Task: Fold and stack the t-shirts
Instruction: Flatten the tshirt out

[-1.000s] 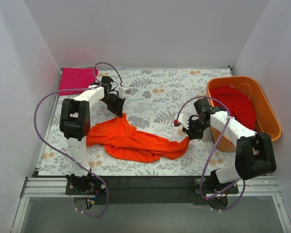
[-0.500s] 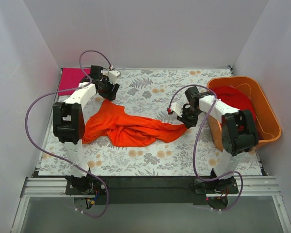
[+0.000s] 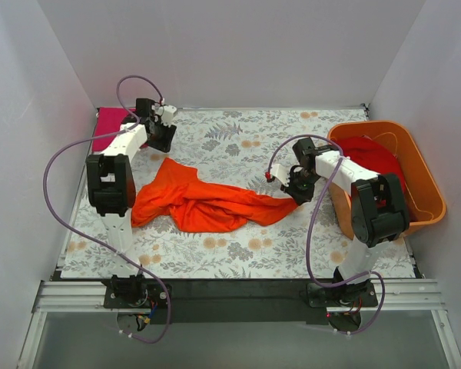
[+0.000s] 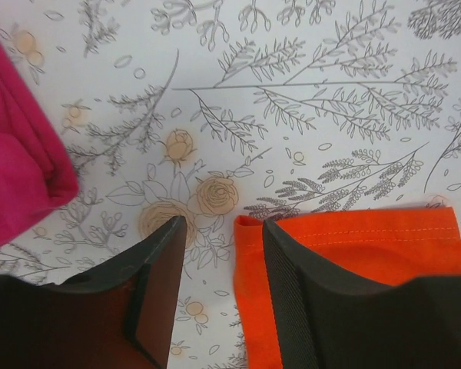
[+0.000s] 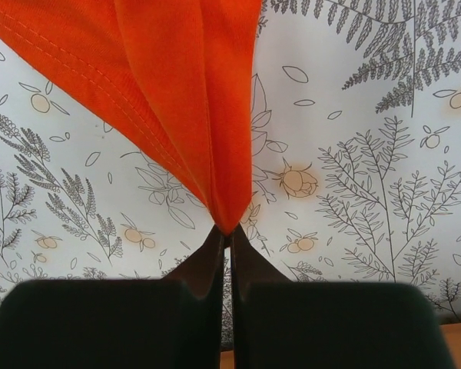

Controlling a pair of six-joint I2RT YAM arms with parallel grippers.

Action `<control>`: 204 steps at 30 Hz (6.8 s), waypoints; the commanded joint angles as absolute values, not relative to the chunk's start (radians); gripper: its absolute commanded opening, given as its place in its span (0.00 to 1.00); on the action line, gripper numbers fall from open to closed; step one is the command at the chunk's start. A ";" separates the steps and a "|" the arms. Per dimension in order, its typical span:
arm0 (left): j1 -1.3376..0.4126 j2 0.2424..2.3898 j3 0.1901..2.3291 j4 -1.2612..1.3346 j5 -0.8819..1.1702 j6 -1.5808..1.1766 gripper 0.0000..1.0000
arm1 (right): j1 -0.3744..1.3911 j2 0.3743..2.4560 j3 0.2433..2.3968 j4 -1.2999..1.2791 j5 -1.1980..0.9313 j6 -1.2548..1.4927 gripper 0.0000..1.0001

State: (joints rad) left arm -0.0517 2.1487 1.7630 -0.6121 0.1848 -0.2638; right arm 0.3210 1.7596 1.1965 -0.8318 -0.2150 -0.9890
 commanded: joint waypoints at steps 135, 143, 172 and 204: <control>0.287 1.617 1.786 -0.116 0.473 -0.683 0.00 | 0.279 1.662 1.973 -0.440 -0.091 -0.741 0.01; 0.318 1.228 1.473 0.190 0.439 -0.660 0.00 | 0.279 1.387 1.800 -0.250 -0.019 -0.707 0.01; 0.296 1.403 1.821 0.103 0.476 -0.824 0.00 | 0.405 1.390 1.911 -0.054 -0.078 -0.704 0.01; 0.287 1.035 1.730 0.049 0.426 -0.399 0.00 | 0.367 1.037 1.723 -0.061 -0.127 -0.883 0.01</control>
